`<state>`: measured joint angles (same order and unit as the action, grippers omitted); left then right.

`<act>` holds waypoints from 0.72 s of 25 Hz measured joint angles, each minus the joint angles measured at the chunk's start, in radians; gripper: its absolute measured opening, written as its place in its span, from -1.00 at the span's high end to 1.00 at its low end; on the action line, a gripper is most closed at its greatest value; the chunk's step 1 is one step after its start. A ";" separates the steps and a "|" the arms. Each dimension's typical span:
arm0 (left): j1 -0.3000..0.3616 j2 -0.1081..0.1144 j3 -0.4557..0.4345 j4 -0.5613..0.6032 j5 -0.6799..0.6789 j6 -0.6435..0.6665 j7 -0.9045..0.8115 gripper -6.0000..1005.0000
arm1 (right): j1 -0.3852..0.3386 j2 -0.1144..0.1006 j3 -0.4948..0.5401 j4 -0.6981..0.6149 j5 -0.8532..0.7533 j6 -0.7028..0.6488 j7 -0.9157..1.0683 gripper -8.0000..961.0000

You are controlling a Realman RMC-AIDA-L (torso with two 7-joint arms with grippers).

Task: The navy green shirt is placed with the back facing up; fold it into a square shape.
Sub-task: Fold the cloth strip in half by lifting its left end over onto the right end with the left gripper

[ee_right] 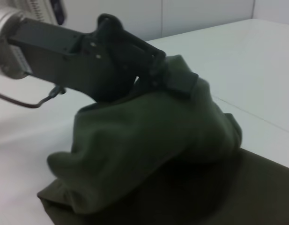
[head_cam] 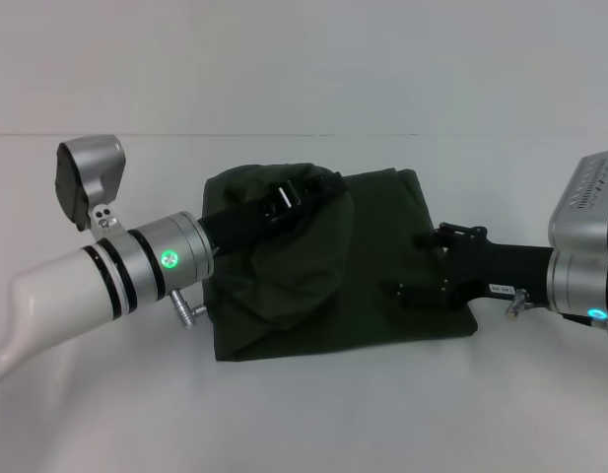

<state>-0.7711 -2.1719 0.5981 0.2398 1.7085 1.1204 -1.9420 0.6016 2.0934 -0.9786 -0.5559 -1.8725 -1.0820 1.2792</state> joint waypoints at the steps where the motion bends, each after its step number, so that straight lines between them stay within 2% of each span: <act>1: 0.000 0.000 0.000 -0.010 -0.011 0.002 0.007 0.75 | -0.005 -0.001 0.004 -0.001 0.000 0.000 0.000 -0.91; 8: -0.002 -0.002 -0.002 -0.039 -0.035 0.004 0.016 0.42 | -0.053 -0.001 0.038 -0.010 0.003 -0.001 0.002 -0.91; 14: -0.015 -0.004 -0.004 -0.106 -0.086 -0.008 0.024 -0.05 | -0.097 -0.002 0.141 -0.011 0.003 -0.025 0.000 -0.91; 18: -0.041 -0.005 0.003 -0.136 -0.106 -0.042 0.099 -0.36 | -0.112 -0.003 0.177 -0.012 0.003 -0.047 -0.006 -0.91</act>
<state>-0.8116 -2.1766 0.6012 0.1042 1.6022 1.0788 -1.8432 0.4899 2.0908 -0.8018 -0.5677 -1.8698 -1.1290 1.2730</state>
